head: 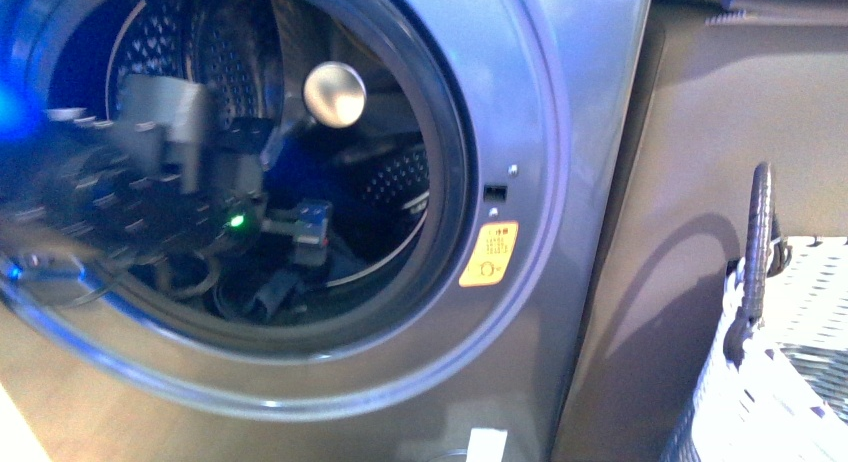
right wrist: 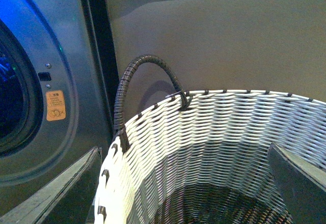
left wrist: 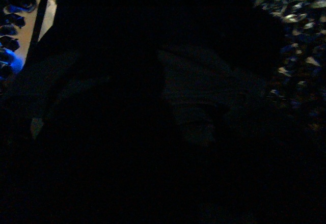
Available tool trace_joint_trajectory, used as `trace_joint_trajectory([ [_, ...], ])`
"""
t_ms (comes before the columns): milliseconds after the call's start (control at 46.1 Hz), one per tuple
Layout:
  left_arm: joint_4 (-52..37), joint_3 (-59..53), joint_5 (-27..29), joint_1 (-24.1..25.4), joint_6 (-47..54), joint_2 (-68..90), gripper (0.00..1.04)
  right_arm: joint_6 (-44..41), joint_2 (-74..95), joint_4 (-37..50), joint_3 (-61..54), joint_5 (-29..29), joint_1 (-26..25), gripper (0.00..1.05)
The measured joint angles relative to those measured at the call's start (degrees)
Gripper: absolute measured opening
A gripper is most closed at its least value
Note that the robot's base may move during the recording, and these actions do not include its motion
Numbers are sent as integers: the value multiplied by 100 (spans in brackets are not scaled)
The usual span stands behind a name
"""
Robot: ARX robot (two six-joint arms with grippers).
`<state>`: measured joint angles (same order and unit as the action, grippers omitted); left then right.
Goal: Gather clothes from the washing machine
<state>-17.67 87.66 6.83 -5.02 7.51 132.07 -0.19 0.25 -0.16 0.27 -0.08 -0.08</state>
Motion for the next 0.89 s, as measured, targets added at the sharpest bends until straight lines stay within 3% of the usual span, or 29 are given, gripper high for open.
trace_joint_trajectory([
  [304,1585,1231,684,87,-175,514,98,0,0,0,0,0,0,97],
  [499,2409,1574,472,63,-474,586,98,0,0,0,0,0,0,97],
  [889,2194,1250,203,-144,-505,540,98,0,0,0,0,0,0,97],
])
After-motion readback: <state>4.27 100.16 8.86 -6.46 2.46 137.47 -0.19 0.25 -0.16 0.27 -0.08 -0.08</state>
